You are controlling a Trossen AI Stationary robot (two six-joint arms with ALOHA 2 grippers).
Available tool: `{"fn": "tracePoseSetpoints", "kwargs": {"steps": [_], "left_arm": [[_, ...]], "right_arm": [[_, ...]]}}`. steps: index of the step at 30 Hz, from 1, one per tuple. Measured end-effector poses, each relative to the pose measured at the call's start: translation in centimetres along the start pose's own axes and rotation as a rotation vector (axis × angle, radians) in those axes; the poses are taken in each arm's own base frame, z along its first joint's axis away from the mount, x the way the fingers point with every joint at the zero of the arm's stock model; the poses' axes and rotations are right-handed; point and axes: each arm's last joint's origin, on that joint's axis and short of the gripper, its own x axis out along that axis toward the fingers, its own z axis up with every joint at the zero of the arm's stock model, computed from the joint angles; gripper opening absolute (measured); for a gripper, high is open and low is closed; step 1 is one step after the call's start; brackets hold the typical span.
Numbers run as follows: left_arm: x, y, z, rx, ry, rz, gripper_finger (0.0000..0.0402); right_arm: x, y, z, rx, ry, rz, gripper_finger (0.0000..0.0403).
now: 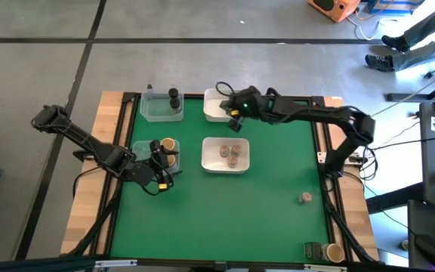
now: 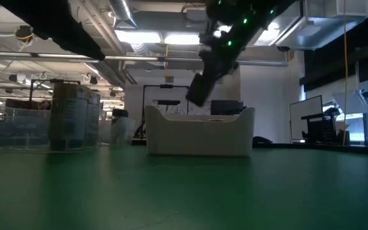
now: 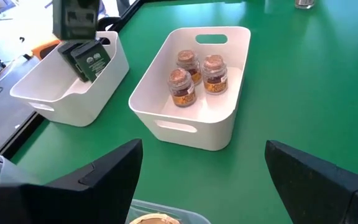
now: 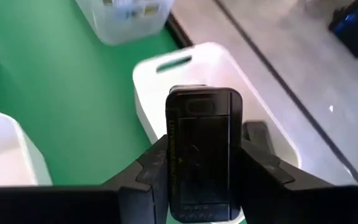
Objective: Sort spices by type
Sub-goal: Put the top black seasoning can into the top white bin
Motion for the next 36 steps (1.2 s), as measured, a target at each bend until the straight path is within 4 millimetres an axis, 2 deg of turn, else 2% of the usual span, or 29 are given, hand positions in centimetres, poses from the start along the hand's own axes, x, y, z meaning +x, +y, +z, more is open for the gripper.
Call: {"fn": "tracePoseSetpoints", "kwargs": {"steps": [6,12,25,36], "left_arm": [[0.0,0.0,0.0,-0.002,0.000,0.000,0.0322],[0.0,0.0,0.0,0.000,0.000,0.000,0.0322],[0.0,0.0,0.0,0.000,0.000,0.000,0.0322],[0.0,0.0,0.0,0.001,0.001,0.000,0.0322]], "right_arm": [[3.0,-0.2,-1.5,-0.007,0.099,-0.008,0.0143],[4.7,0.1,-2.5,-0.074,0.157,-0.016,0.0143],[5.1,0.2,-3.5,-0.313,0.258,-0.044,0.0143],[7.1,0.7,-4.7,-0.426,0.312,-0.025,0.0143]]}}
